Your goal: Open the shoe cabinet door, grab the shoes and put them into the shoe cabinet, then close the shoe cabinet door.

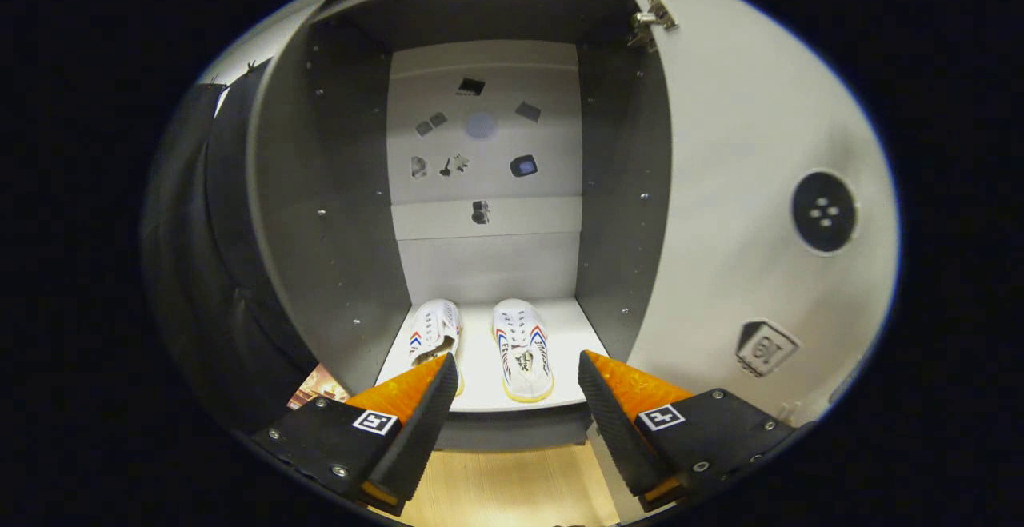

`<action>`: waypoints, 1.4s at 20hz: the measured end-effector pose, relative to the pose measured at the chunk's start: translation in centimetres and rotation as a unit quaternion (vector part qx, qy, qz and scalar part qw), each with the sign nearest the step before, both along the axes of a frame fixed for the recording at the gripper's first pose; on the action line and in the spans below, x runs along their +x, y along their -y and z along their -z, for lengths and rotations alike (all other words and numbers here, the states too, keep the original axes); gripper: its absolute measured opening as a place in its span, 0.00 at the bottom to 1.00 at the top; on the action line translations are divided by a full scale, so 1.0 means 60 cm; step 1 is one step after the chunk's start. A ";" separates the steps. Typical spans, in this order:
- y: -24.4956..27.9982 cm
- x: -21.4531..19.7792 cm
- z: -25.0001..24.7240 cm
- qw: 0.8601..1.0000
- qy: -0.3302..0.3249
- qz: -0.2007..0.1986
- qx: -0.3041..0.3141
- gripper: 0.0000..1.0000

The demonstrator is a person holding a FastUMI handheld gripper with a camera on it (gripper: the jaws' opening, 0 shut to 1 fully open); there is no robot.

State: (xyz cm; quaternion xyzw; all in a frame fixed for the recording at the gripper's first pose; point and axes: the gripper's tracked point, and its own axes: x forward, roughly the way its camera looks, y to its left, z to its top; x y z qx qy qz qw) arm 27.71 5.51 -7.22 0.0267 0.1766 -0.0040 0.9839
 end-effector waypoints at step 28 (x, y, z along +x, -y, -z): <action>0.400 -0.473 -0.191 0.983 0.085 0.165 -0.014 0.94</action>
